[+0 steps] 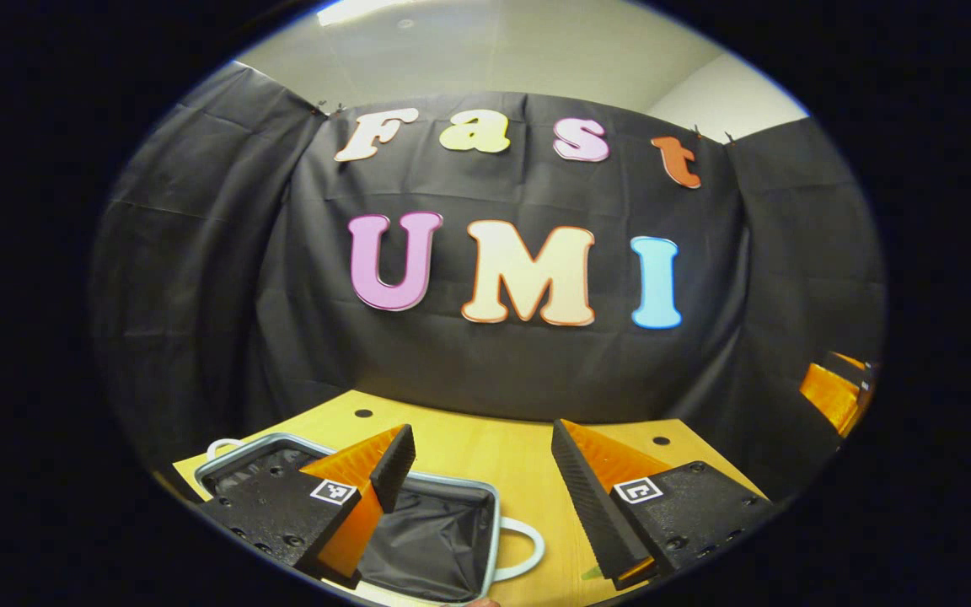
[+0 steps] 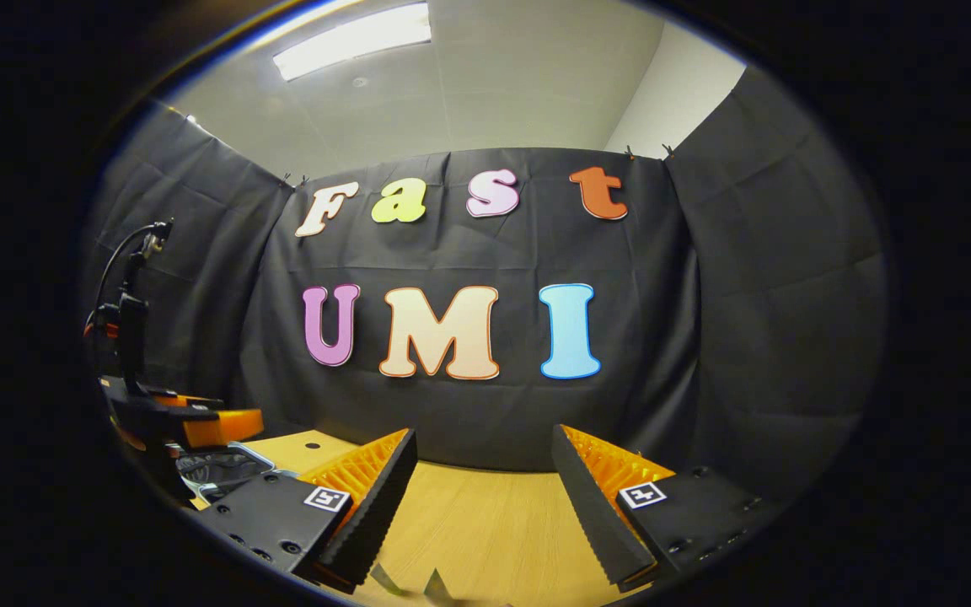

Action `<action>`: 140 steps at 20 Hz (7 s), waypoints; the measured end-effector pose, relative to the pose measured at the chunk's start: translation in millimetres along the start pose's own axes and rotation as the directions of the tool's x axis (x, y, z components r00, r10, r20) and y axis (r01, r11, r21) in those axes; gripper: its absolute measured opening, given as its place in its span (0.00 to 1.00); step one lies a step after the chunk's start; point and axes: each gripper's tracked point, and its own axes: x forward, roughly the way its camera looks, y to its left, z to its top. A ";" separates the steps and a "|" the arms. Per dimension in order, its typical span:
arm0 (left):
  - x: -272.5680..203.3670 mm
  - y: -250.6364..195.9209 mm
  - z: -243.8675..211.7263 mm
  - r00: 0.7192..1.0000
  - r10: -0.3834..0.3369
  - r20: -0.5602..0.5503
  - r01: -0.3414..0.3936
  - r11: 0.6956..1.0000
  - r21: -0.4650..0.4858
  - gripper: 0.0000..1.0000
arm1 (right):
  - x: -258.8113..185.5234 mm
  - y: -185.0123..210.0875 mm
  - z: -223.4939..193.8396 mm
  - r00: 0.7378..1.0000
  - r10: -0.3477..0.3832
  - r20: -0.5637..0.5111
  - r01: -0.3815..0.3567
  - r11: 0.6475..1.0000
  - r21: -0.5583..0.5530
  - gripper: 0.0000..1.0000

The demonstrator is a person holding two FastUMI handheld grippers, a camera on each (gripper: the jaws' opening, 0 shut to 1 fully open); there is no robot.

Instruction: First open the suitcase, pack the skin care products into it, and then close the suitcase.

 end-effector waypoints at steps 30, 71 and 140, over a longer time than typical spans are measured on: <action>-8.2 -146.7 -271.1 0.787 -0.258 -0.560 0.242 0.965 -0.103 0.34 | -30.1 -17.8 -52.4 0.989 0.045 -0.140 -0.060 0.993 -0.100 0.99; -60.8 36.1 -156.5 0.826 0.021 -0.563 -0.117 0.984 -0.135 0.13 | -54.4 94.4 -348.2 0.649 0.283 -0.707 -0.315 0.945 0.089 0.30; 50.3 533.9 -252.0 0.648 0.131 -0.750 -0.349 0.926 -0.141 0.41 | 27.3 324.6 -266.3 0.672 0.144 -0.727 0.120 0.947 0.299 0.98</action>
